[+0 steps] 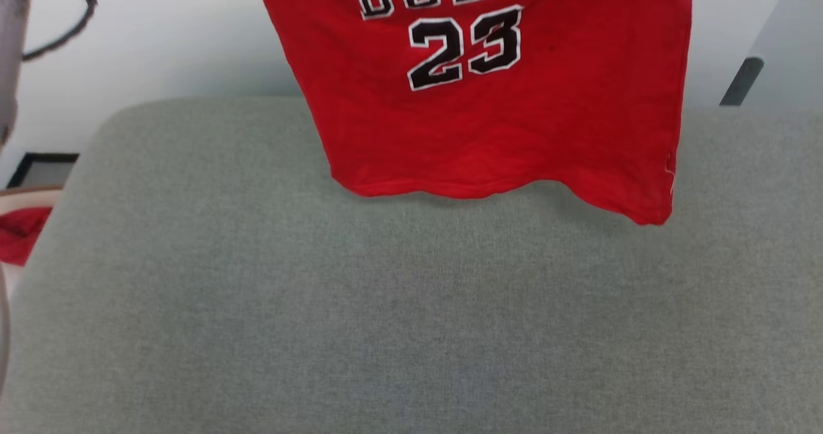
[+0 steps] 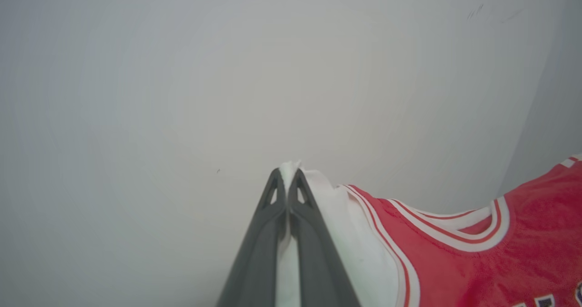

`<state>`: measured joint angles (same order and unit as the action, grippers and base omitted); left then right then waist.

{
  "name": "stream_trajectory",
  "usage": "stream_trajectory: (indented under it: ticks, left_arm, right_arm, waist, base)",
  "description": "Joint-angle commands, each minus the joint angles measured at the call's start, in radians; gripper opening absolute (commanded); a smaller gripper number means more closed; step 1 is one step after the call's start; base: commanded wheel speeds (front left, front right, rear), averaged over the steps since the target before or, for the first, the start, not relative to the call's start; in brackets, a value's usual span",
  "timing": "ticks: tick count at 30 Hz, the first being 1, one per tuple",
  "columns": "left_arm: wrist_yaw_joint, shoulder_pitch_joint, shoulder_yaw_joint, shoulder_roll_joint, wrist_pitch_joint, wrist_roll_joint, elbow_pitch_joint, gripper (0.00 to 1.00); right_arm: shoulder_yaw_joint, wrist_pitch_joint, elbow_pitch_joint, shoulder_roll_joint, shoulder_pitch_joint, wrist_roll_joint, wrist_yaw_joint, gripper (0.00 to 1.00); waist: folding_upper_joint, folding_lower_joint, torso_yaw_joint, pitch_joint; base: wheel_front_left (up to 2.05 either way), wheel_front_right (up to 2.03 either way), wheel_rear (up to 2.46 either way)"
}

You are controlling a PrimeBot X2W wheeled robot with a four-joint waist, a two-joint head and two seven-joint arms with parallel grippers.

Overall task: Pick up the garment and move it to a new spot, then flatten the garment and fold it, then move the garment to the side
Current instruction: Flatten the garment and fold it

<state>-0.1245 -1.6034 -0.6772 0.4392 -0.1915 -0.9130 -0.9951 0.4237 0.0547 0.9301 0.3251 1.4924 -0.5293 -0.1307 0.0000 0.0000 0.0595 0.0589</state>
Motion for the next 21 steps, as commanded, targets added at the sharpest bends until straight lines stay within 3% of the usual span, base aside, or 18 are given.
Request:
stream_trajectory:
  ticks: [1, 12, 18, 21]
  left_arm:
    - [-0.003, -0.021, 0.0, -0.006, 0.013, 0.008, -0.008, 0.0]
    - [-0.006, -0.18, -0.003, -0.015, 0.114, 0.03, -0.02, 0.0]
    - [-0.006, -0.305, 0.003, -0.015, 0.231, 0.054, -0.01, 0.0]
    - [-0.007, -0.374, 0.013, -0.02, 0.287, 0.056, -0.006, 0.0]
  right_arm:
    - [0.011, 0.012, 0.006, 0.0, 0.021, 0.005, 0.0, 0.0]
    - [0.046, 0.159, 0.042, 0.012, 0.181, 0.083, 0.0, 0.0]
    - [-0.025, 0.209, 0.059, 0.032, 0.304, 0.227, 0.0, 0.0]
    - [-0.109, 0.21, -0.015, 0.051, 0.352, 0.328, 0.0, 0.0]
  waist:
    - [0.0, 0.0, -0.008, 0.044]
    - [0.0, 0.0, -0.036, 0.302]
    - [0.0, 0.0, -0.039, 0.471]
    - [0.0, 0.0, -0.026, 0.559]
  base:
    - [0.0, 0.0, 0.0]
    - [0.0, 0.0, 0.0]
    - [0.0, 0.0, 0.0]
    - [0.0, 0.0, 0.0]
